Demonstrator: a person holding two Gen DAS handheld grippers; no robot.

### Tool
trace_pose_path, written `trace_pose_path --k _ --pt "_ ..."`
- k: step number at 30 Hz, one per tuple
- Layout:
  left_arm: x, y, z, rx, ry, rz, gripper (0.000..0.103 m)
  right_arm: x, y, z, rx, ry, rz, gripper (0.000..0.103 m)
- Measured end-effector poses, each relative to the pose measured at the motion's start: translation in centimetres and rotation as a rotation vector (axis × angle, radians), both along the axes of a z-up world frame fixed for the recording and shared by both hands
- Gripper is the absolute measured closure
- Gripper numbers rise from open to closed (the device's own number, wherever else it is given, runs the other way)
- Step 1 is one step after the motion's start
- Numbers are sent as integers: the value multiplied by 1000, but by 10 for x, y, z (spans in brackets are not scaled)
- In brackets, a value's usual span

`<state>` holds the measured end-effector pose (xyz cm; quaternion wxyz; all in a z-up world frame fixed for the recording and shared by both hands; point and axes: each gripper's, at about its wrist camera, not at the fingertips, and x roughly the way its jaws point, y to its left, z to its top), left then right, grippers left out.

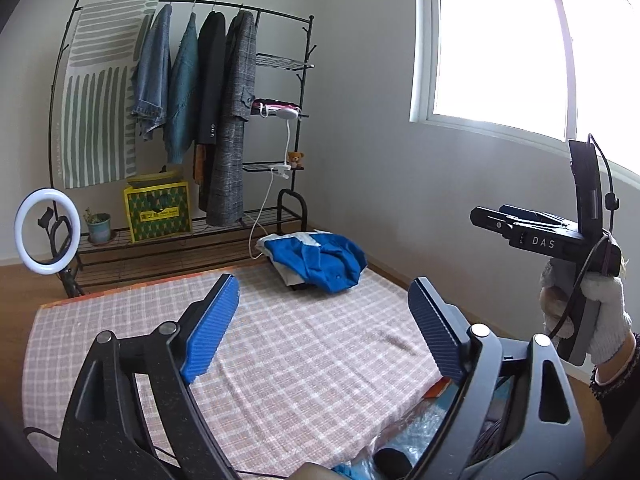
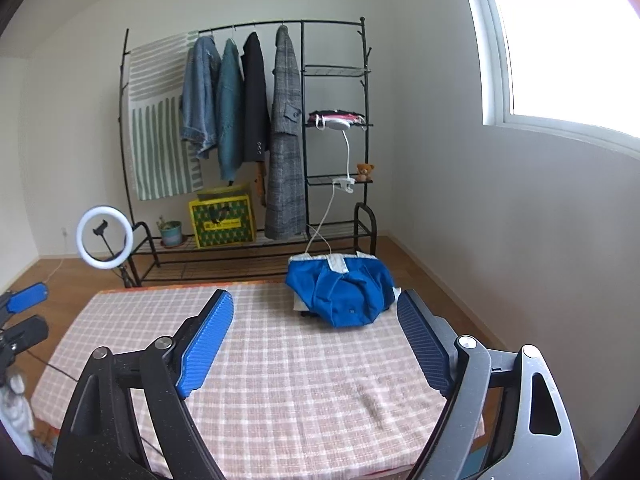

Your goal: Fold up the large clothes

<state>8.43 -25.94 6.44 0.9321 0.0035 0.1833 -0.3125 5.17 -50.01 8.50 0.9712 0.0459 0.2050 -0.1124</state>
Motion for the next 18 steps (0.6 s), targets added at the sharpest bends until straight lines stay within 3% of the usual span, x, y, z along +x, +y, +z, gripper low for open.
trace_pose_path --k 3,6,10,18 --pt "3 6 -12 -1 13 9 4 6 5 -13 4 8 -11 18" --pt "4 8 -21 8 -8 28 1 11 11 -26 -14 3 -39 18" --pt "11 6 -33 41 -30 57 0 21 16 -41 2 1 -47 17" --pt "38 4 -67 63 20 82 0 48 21 -77 20 8 -89 9"
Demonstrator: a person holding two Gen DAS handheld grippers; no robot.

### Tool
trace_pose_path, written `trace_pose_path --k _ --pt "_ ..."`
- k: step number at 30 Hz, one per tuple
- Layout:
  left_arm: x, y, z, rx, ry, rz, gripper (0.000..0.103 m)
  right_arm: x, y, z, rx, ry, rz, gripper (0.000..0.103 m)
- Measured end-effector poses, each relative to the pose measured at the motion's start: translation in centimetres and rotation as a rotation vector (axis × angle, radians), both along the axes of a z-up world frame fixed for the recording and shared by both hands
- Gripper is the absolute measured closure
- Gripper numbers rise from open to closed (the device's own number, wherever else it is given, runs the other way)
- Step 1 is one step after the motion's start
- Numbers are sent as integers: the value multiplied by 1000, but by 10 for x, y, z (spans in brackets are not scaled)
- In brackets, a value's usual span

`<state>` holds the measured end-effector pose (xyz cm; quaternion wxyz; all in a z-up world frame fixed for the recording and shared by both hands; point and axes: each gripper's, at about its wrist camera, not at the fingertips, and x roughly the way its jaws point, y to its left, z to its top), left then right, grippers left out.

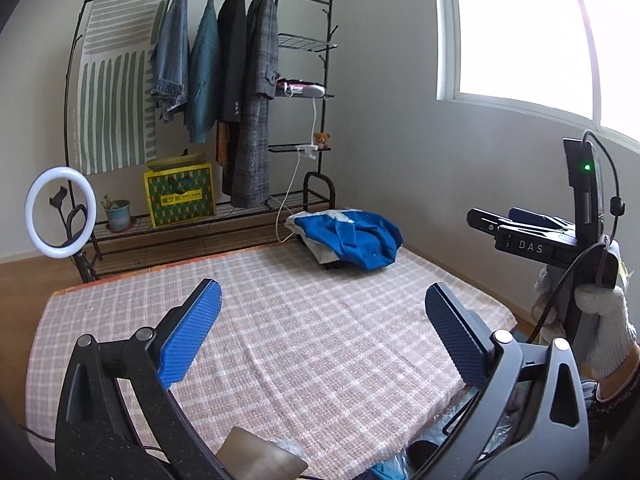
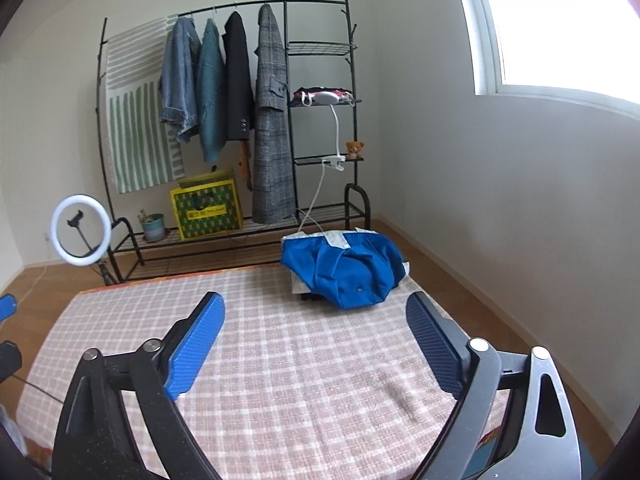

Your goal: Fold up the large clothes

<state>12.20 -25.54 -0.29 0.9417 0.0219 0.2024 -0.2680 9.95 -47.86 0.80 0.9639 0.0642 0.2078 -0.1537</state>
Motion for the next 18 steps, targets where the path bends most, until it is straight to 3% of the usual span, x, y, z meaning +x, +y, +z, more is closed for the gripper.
trace_pose_path --k 9,15,18 --pt "24 2 -29 32 61 37 0 19 3 -28 -24 16 -23 6" --pt "30 5 -37 21 71 42 0 25 -7 -37 29 23 -33 5" --pt "33 6 -39 23 80 45 0 23 -5 -35 -13 4 -61 5"
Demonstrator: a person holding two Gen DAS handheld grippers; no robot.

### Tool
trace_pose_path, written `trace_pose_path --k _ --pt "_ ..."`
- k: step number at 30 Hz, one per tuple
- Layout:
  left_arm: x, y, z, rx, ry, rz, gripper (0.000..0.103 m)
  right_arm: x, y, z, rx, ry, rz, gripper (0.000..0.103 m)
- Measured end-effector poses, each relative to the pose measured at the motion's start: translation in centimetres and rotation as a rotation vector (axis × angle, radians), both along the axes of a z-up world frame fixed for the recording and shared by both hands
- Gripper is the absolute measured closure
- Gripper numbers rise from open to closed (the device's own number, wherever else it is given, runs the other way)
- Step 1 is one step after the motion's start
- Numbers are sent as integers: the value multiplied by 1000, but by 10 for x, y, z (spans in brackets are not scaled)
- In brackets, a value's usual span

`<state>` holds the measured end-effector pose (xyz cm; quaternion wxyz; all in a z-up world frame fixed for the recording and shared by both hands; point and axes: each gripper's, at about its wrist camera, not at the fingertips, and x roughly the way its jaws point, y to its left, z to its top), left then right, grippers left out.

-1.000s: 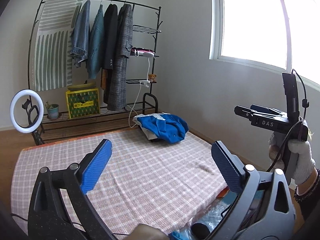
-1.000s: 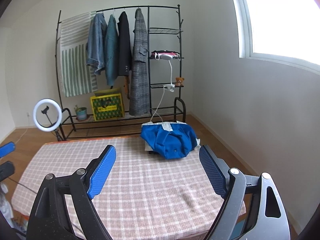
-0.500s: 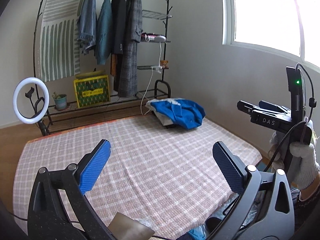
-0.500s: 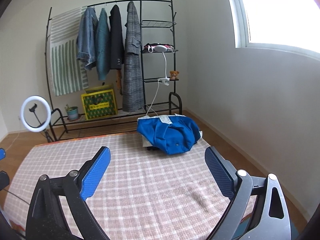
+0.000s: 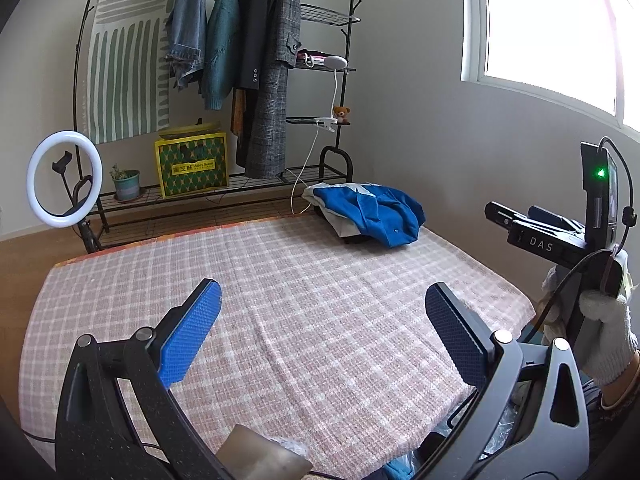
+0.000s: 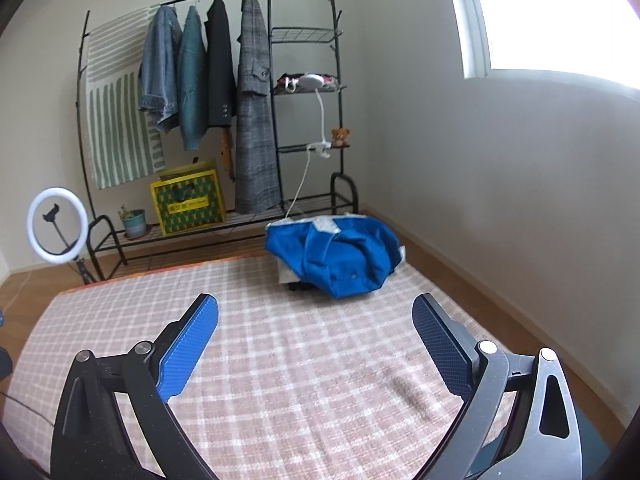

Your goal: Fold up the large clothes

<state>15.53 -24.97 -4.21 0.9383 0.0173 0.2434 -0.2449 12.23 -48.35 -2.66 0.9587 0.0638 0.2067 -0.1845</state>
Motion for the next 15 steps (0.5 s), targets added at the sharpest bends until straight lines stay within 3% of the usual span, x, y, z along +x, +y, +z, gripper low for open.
trace_pose_path --k 15 --pt "5 7 -1 -16 13 3 0 6 -5 -1 11 0 -9 3"
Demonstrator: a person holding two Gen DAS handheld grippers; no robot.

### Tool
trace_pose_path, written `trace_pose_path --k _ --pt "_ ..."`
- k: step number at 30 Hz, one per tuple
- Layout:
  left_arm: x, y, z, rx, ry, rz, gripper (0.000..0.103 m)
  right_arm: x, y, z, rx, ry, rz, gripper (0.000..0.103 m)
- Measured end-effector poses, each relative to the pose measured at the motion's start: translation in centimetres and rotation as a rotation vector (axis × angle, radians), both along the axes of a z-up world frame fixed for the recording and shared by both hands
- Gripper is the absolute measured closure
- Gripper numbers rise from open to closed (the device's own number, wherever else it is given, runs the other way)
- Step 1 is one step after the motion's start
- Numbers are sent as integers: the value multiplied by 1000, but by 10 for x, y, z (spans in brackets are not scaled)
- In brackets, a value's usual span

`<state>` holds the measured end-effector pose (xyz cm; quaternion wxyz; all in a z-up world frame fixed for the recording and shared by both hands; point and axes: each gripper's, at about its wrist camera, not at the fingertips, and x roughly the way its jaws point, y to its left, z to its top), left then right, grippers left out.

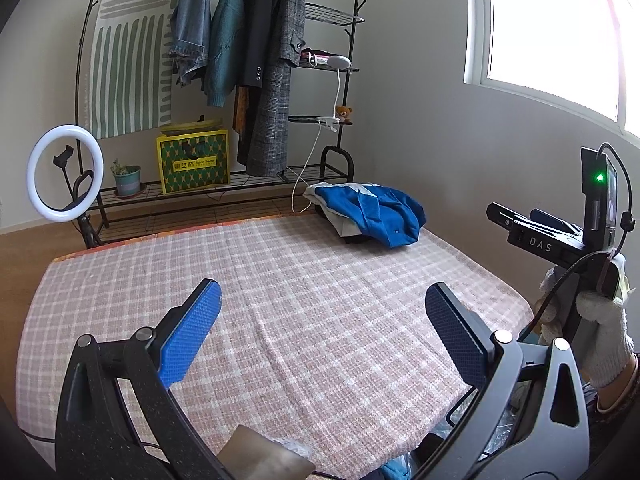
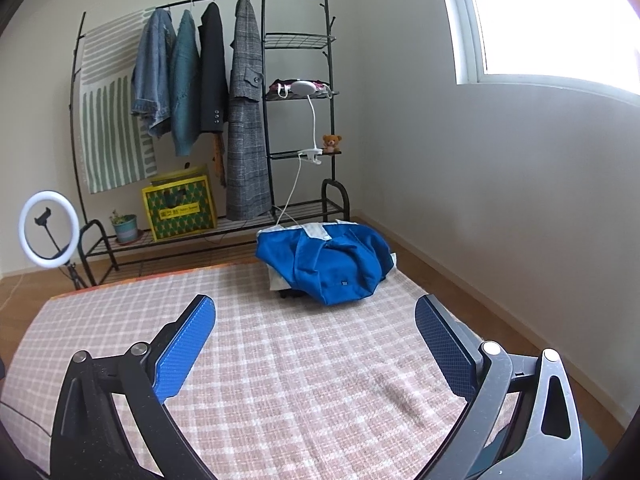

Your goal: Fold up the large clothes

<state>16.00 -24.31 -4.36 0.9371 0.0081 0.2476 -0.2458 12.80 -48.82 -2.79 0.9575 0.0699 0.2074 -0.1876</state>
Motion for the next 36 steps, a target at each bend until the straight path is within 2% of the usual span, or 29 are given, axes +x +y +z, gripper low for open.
trace_pose_path --k 36 --pt "-2 2 8 -6 -10 5 0 7 -2 -4 -12 14 18 3"
